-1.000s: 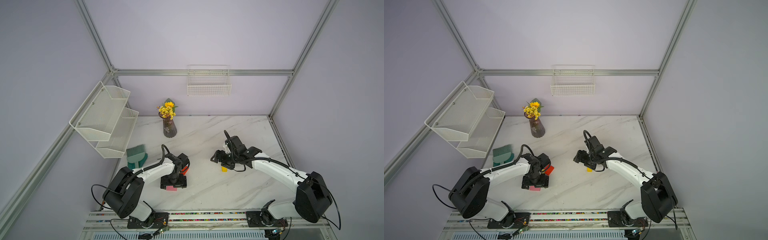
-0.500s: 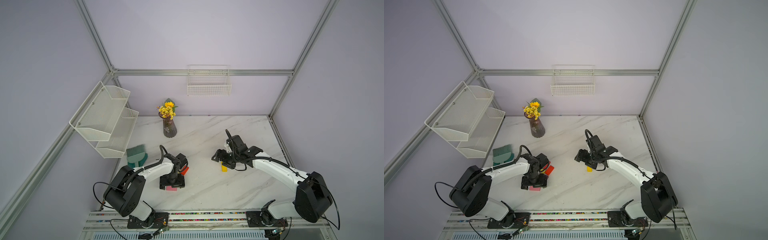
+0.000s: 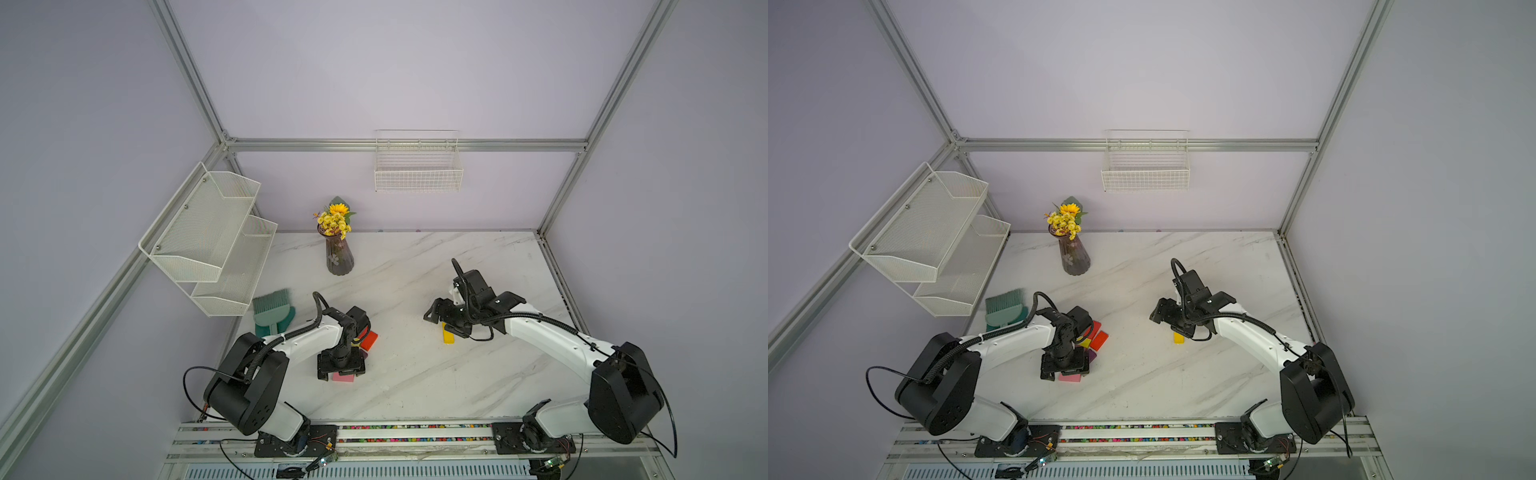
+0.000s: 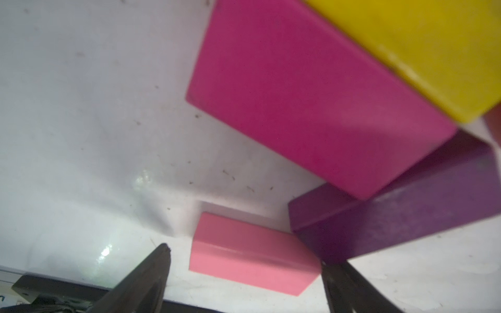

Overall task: Assemble the letter c with building blocks
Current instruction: Pick up the building block from the center of the board.

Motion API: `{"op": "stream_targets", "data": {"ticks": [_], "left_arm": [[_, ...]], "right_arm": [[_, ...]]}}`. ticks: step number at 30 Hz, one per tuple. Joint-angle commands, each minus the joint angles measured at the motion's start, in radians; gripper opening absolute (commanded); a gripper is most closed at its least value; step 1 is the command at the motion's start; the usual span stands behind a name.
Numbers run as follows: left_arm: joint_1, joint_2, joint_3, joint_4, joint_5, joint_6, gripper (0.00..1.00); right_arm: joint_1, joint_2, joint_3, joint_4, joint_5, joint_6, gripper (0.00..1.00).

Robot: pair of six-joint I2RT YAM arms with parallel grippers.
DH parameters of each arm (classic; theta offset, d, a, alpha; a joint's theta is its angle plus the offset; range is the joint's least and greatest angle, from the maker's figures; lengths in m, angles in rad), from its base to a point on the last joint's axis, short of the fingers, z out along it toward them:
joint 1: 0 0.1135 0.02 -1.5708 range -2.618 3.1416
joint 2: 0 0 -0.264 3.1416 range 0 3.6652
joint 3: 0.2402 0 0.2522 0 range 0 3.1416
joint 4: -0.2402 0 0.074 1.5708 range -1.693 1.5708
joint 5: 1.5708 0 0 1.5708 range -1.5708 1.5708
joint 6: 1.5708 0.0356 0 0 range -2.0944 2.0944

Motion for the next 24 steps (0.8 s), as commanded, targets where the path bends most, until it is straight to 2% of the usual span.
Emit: {"op": "stream_targets", "data": {"ticks": [1,17,24], "left_arm": [[0.004,-0.004,0.011,0.014,0.012,0.017,0.8],[-0.026,-0.044,0.022,0.013,0.076,0.004,0.56],[-0.103,-0.136,0.091,-0.022,0.14,-0.049,0.53]], "right_arm": [[-0.008,0.006,0.012,-0.014,-0.005,-0.009,0.82],[-0.016,0.026,0.026,-0.014,-0.009,-0.011,0.82],[-0.04,0.017,0.011,-0.012,-0.018,-0.008,0.81]]}}
